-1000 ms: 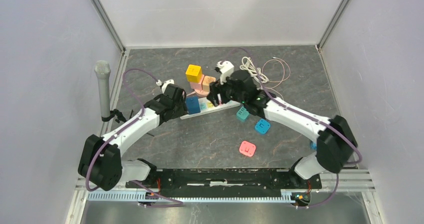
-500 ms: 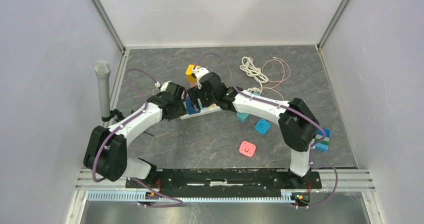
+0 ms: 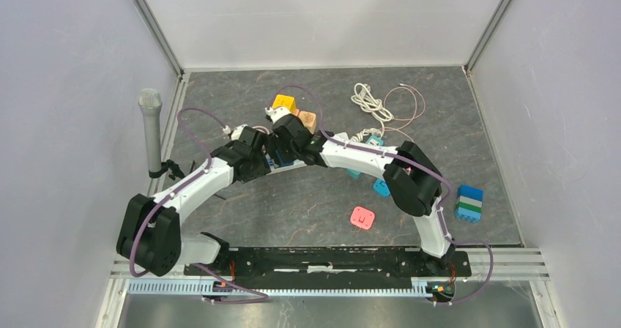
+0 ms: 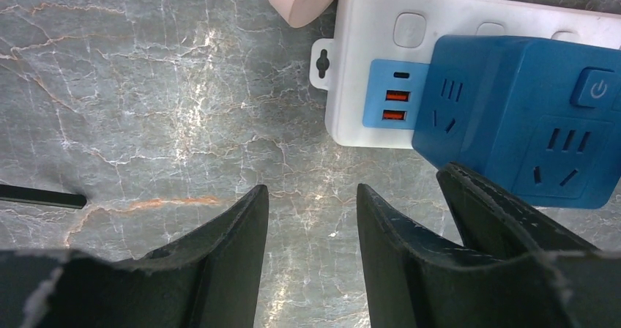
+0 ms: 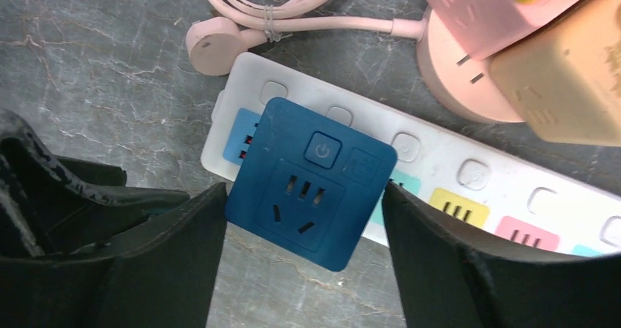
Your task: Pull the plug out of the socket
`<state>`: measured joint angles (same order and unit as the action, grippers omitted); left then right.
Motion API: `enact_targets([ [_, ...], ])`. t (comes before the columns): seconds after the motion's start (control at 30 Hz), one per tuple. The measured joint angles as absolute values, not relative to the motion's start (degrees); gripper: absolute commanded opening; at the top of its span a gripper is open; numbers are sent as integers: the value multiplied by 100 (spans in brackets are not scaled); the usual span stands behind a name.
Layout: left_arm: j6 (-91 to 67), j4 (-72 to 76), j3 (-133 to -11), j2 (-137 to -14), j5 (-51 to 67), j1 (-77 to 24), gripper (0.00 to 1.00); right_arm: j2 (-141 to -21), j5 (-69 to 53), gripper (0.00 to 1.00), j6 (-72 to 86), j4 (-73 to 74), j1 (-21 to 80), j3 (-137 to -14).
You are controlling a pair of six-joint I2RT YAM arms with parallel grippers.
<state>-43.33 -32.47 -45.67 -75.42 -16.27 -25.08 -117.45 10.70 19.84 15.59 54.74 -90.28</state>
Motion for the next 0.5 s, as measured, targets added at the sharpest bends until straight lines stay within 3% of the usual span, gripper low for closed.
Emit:
enact_targets([
  [0.2,-4346,-3253,-4504,-7448,-1592,-2488,57,-11771,1219,47,2171,1538,5507,-9004],
  [0.5,-4348,-2744,-4239,-7336,-862,-2447,66,-10940,1225,44,1942,1380,5507,-7894],
])
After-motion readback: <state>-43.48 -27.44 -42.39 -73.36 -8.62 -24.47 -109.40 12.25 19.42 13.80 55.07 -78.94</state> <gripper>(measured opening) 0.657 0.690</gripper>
